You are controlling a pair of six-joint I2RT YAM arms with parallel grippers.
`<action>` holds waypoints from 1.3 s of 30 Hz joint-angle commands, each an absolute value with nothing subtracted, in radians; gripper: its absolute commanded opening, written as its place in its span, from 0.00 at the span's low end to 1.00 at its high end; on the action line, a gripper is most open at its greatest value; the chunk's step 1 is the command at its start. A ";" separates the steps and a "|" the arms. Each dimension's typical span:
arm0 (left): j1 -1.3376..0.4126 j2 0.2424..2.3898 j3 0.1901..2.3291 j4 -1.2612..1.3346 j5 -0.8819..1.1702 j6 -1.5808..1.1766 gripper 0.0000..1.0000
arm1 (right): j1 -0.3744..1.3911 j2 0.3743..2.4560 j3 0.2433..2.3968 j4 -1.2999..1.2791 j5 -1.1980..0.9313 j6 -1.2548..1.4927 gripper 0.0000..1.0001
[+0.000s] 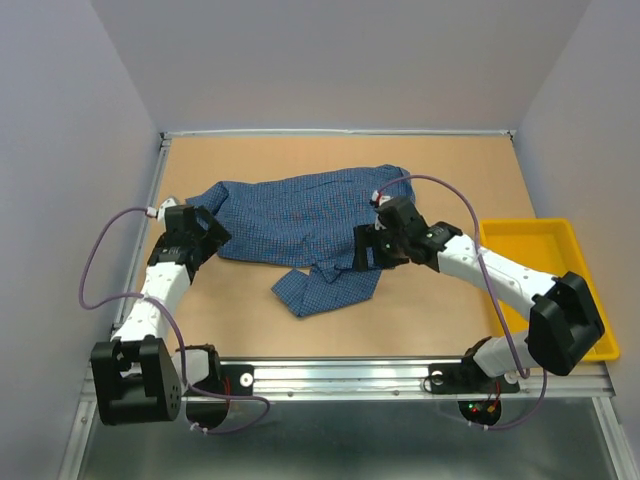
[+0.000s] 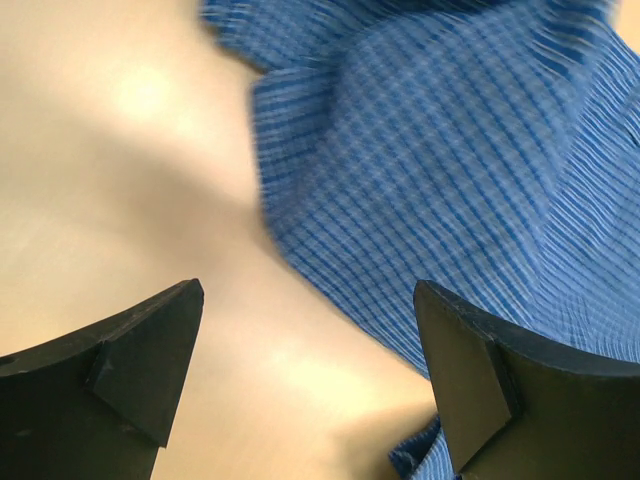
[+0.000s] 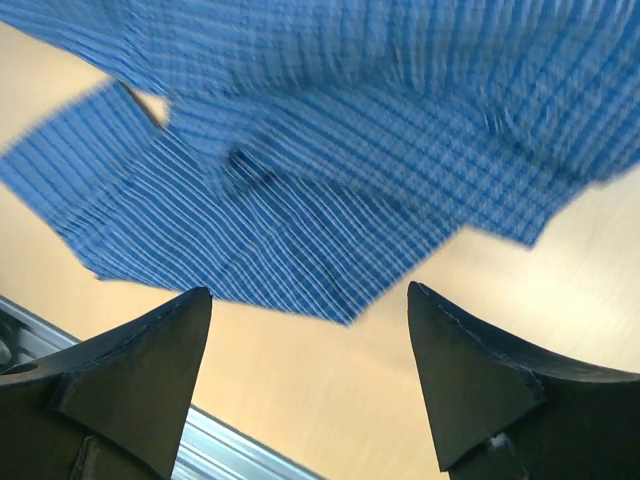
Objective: Fold and stack the long sleeve shirts
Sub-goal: Flatten the shirt out
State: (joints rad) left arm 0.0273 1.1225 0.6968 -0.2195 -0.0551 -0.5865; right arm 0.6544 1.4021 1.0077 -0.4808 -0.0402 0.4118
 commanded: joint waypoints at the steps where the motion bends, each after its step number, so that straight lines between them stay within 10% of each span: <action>1: 0.113 1.097 0.655 -0.106 -0.042 -0.660 0.99 | 0.652 1.370 0.934 -0.474 0.077 0.475 0.84; 39: 0.213 1.532 0.652 0.134 -0.063 -0.773 0.60 | 0.413 1.341 0.831 -0.216 -0.029 0.555 0.73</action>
